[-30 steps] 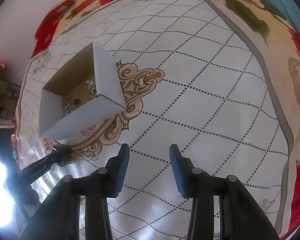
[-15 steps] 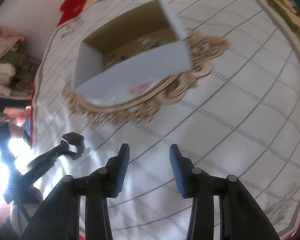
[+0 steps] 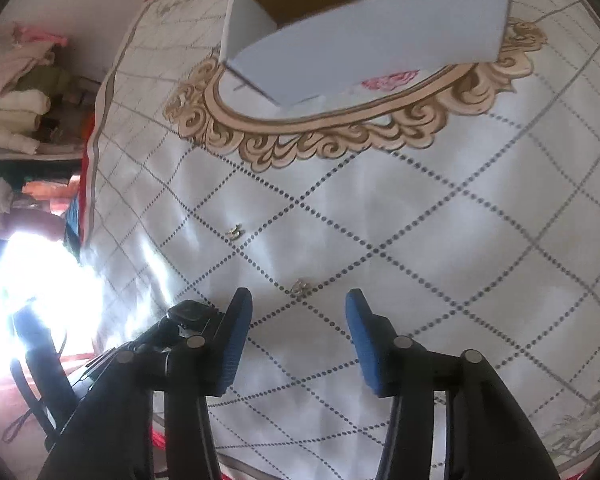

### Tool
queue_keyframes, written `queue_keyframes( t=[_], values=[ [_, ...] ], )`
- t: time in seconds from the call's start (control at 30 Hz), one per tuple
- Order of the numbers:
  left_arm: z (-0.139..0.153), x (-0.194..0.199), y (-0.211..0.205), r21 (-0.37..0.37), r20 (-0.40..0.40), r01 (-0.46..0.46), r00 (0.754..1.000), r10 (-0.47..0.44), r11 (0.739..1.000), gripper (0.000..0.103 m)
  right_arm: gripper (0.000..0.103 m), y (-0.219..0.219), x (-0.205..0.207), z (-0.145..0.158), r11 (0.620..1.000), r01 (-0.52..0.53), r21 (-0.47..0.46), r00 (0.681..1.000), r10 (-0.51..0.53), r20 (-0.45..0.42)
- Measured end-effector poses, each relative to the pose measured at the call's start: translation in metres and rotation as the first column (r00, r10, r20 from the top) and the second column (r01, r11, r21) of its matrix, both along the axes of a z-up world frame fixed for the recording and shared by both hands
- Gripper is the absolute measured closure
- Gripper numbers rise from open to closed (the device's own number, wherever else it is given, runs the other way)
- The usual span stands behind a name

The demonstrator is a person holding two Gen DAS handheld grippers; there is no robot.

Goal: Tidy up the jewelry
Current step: 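Lift the watch band with left tool and carry it toward the box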

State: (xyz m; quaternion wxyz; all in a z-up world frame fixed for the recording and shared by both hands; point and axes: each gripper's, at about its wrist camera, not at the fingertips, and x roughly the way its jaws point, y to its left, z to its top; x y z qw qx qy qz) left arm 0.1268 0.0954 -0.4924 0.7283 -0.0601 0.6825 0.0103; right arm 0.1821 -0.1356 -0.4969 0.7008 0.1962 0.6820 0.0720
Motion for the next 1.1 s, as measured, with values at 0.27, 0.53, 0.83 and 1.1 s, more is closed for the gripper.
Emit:
queue_keyframes(
  t=[0.27,0.53,0.83,1.1],
  values=[
    [-0.010,0.016,-0.012,-0.014,0.010,0.003,1.000,-0.003,1.000,0.095,0.052,0.025,0.003,-0.022,0.996,-0.067,-0.055,0.998,0.066,-0.018],
    [-0.013,0.040,0.000,-0.021,0.015,-0.001,1.000,0.001,1.000,0.095,0.088,0.037,0.012,-0.033,0.987,-0.084,-0.135,0.996,0.082,-0.020],
    [0.000,0.049,-0.002,-0.023,0.030,0.007,1.000,-0.006,1.000,0.095,0.095,0.036,0.007,-0.021,0.985,-0.095,-0.142,0.995,0.099,0.028],
    [0.030,0.048,-0.021,-0.053,0.062,0.025,0.998,-0.022,0.998,0.095,0.095,0.011,-0.006,0.024,0.993,-0.046,-0.110,0.992,0.058,0.110]
  ],
)
